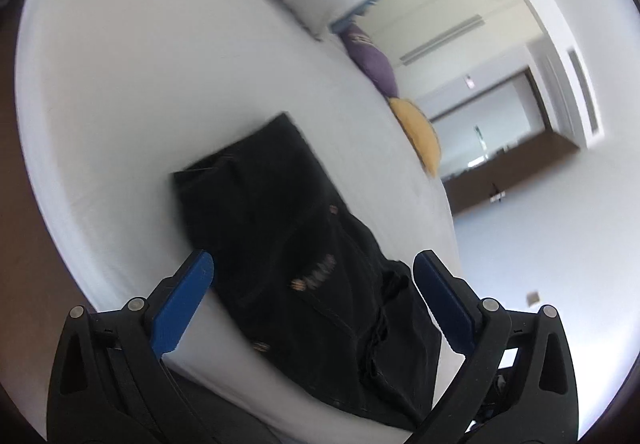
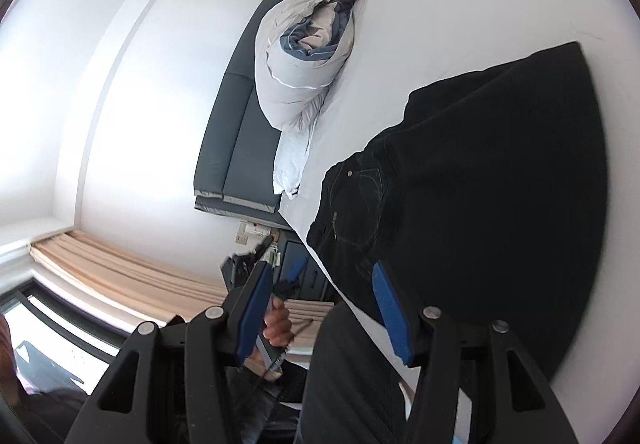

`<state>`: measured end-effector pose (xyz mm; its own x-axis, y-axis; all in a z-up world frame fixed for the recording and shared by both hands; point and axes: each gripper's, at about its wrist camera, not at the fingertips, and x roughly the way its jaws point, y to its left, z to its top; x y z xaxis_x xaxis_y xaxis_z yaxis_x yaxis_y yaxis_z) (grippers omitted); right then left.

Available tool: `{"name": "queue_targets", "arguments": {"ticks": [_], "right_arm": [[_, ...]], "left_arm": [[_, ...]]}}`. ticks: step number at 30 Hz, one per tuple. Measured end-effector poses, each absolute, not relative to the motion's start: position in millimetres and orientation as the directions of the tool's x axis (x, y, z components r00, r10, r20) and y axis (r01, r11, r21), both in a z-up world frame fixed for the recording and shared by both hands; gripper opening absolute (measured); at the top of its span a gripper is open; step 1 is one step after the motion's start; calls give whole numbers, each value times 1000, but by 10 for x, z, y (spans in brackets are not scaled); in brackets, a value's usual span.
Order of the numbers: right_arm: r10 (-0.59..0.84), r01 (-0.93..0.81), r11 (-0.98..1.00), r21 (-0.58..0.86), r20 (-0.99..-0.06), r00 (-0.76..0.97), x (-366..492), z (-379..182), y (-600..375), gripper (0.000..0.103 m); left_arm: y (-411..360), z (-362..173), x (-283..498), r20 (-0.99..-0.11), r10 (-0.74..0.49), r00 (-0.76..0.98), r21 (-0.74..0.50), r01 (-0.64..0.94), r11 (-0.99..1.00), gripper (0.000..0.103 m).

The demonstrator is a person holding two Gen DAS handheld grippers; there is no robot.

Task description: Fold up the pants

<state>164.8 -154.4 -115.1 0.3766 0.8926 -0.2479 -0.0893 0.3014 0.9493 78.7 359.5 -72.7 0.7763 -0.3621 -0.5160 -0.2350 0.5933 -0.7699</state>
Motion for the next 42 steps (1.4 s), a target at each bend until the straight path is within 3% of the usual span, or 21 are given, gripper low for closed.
{"name": "queue_targets", "arguments": {"ticks": [8, 14, 17, 18, 20, 21, 24, 29, 32, 36, 39, 42], "right_arm": [[905, 15, 235, 972, -225, 361, 1842, -1419, -1437, 57], [900, 89, 241, 966, -257, 351, 1905, -1662, -1454, 57], [902, 95, 250, 964, -267, 339, 1892, -1735, -1448, 55], [903, 98, 258, 961, -276, 329, 1894, -1762, -1435, 55], [904, 97, 266, 959, -283, 320, 1905, -1784, -1412, 55], [905, 97, 269, 958, -286, 316, 1908, -1787, -1410, 55], [903, 104, 296, 950, -313, 295, 1929, -1798, -1386, 51], [856, 91, 455, 886, -464, 229, 1987, -1759, -1224, 43], [854, 102, 449, 888, -460, 243, 1986, -1784, -1238, 43], [865, 124, 409, 904, -427, 264, 1986, -1786, -1305, 49], [863, 138, 369, 919, -394, 315, 1959, -1683, -1416, 69], [840, 115, 368, 923, -383, 384, 1940, -1489, -1602, 79]], "left_arm": [[3792, -1286, 880, -478, -416, 774, -858, -311, 408, 102], [3870, -1489, 990, -416, -434, 799, -902, -301, 310, 100], [3870, -1507, 1071, -426, -439, 791, -898, -314, 307, 86], [3874, -1515, 1091, -435, -440, 786, -895, -324, 306, 77], [3889, -1570, 1114, -460, -437, 773, -885, -356, 301, 52], [3920, -1611, 1093, -472, -438, 765, -879, -375, 294, 33], [3937, -1706, 1093, -464, -439, 769, -885, -387, 258, 27], [3893, -1523, 1076, -473, -403, 783, -878, -379, 293, 19], [3745, -1153, 1178, -496, -369, 786, -845, -338, 414, 16], [3135, -412, 1413, -540, -332, 774, -702, -196, 685, 16], [2075, 83, 1482, -582, -319, 748, -426, 53, 903, 16], [1142, 89, 1331, -624, -327, 710, -203, 257, 945, 16]]}}
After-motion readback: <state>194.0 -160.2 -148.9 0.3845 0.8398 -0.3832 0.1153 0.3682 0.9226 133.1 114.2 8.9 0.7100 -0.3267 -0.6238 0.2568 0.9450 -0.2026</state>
